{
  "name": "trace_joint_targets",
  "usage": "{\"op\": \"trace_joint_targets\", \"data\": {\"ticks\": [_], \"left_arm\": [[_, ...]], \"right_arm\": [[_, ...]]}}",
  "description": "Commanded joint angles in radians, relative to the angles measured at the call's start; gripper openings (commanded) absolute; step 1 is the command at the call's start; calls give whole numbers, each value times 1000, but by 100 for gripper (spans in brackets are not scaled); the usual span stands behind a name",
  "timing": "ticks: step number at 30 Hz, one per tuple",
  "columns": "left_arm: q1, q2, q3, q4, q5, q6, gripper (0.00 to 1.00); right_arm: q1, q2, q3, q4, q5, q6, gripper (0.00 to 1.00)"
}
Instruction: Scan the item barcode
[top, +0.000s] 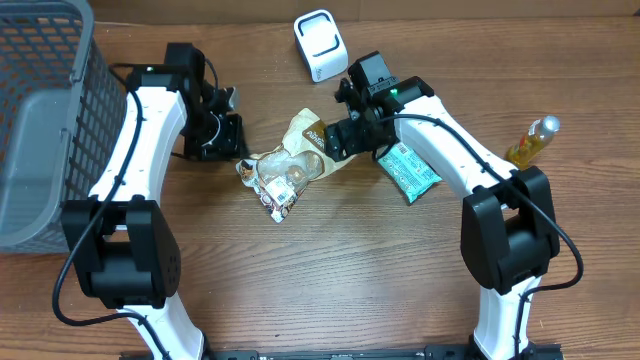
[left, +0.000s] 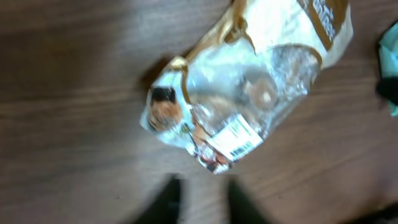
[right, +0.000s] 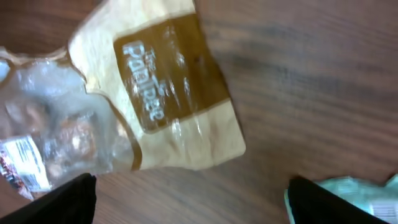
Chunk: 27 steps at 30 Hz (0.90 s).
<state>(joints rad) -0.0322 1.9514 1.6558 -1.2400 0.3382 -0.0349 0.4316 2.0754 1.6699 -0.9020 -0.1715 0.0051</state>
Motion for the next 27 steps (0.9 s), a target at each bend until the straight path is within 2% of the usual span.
{"op": "trace_joint_targets", "data": {"ticks": [1, 5, 8, 10, 14, 22, 27], "left_arm": [[-2, -26, -25, 1, 37, -43, 12], [-2, -26, -87, 29, 37, -79, 13], [-2, -26, -158, 71, 50, -138, 18], [-2, -26, -199, 106, 84, -138, 18], [-3, -26, -282, 203, 106, -151, 4], [-56, -26, -421, 390, 98, -179, 4], [-79, -25, -432, 410, 52, -187, 4]], "right_arm": [[-8, 26, 17, 38, -11, -14, 97], [-8, 26, 17, 87, -42, -16, 100], [-8, 28, 17, 109, -81, -63, 100], [-8, 29, 16, 116, -85, -82, 100], [-9, 30, 13, 124, -85, -92, 100], [-20, 49, 0, 170, -164, -92, 100], [-20, 83, -1, 176, -163, -92, 100]]}}
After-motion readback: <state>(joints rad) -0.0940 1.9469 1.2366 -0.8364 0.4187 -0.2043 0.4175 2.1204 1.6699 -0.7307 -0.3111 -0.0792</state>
